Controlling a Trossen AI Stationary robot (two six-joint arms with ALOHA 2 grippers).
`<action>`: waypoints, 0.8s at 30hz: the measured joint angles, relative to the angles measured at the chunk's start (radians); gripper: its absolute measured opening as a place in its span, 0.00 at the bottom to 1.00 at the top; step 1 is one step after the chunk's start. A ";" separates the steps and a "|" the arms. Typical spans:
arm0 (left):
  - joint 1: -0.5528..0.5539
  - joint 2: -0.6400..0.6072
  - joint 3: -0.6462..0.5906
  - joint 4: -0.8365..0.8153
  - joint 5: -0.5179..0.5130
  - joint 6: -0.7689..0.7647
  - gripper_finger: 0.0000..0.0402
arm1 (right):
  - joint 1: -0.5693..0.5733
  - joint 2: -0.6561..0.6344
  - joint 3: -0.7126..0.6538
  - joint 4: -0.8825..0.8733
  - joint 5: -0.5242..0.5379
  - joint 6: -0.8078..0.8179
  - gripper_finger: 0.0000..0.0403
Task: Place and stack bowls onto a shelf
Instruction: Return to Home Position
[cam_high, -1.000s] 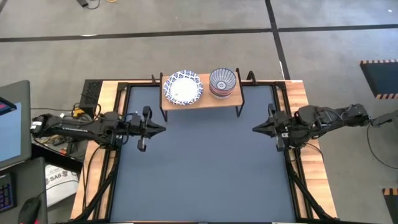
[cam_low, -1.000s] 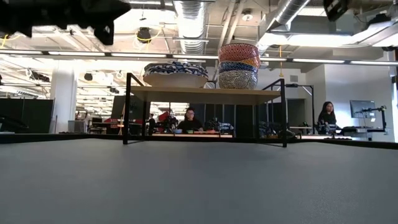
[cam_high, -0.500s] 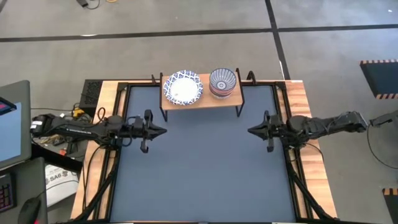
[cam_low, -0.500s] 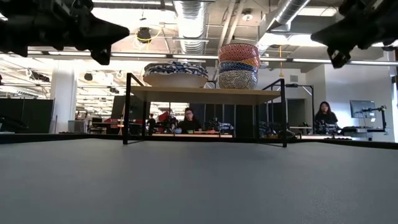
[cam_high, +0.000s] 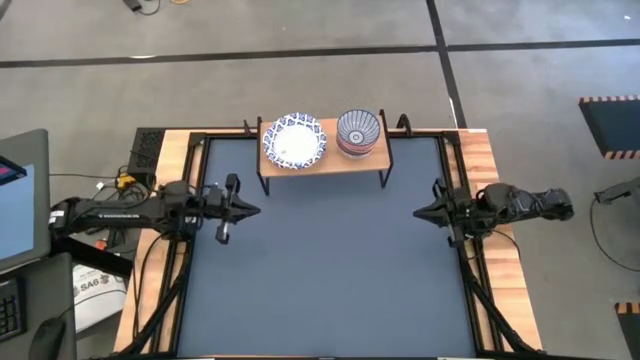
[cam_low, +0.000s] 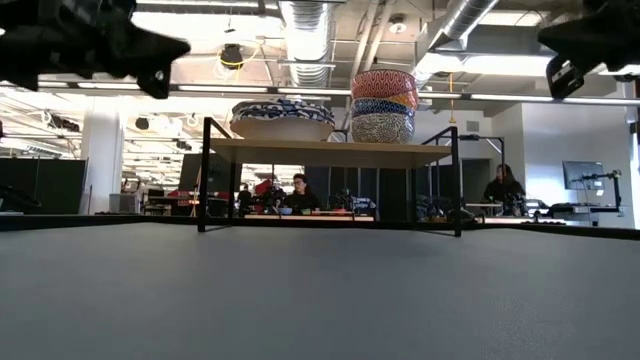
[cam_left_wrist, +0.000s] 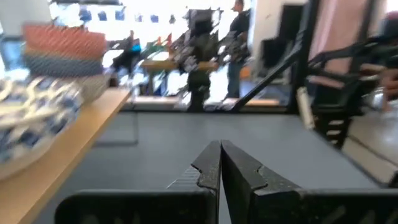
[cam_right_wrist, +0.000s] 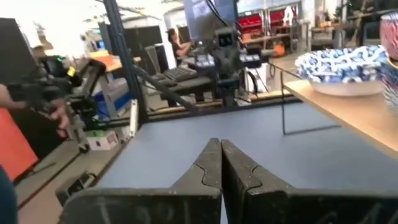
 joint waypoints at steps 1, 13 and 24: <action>-0.007 -0.021 0.000 -0.048 -0.027 0.000 0.00 | 0.005 0.008 -0.001 0.014 -0.004 0.000 0.04; -0.064 -0.163 0.000 -0.272 -0.127 0.090 0.00 | -0.003 -0.003 -0.087 0.083 0.014 -0.054 0.04; -0.063 -0.437 0.000 -0.537 -0.133 0.091 0.00 | -0.014 -0.003 -0.087 0.068 0.013 -0.079 0.05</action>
